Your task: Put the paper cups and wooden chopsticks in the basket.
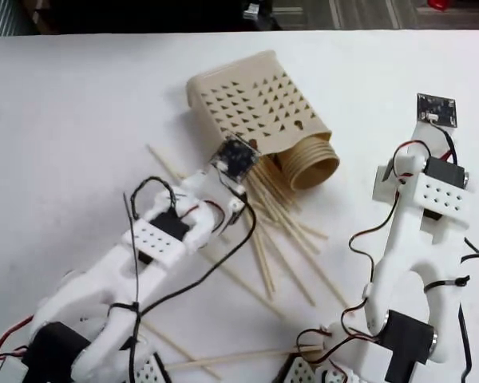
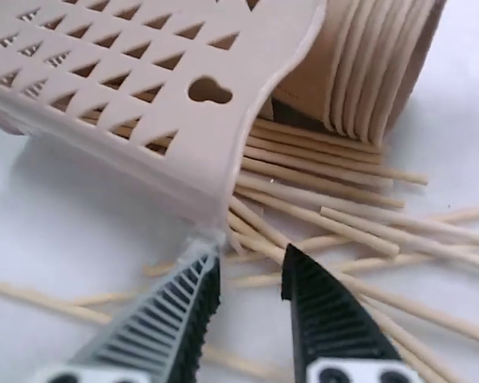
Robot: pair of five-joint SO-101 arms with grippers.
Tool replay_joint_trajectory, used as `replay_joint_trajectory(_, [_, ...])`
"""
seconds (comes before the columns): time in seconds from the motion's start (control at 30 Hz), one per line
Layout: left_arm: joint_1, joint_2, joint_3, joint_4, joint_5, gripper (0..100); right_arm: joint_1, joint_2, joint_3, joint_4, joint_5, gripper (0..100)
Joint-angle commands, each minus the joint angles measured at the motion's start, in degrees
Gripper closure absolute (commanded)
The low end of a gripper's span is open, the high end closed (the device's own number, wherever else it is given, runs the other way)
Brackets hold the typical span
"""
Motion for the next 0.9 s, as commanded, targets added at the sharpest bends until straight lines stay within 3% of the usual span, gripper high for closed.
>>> replay_joint_trajectory(0.0, [-0.7,-0.3,-3.6,-1.2,8.6,81,0.4,-2.5,-0.3,-0.8,0.1,97.4])
replay_joint_trajectory(0.43, [-5.8,20.8,-20.7,-1.1,9.3,90,0.4,-2.5,-0.3,-0.8,0.1,97.4])
replay_joint_trajectory(0.63, [-4.5,18.9,-21.1,-1.0,9.3,98,0.4,-2.5,-0.3,-0.8,0.1,97.4])
replay_joint_trajectory(0.87, [-3.1,13.0,-19.7,2.3,9.3,98,0.6,-2.5,-0.3,-0.8,0.1,97.4])
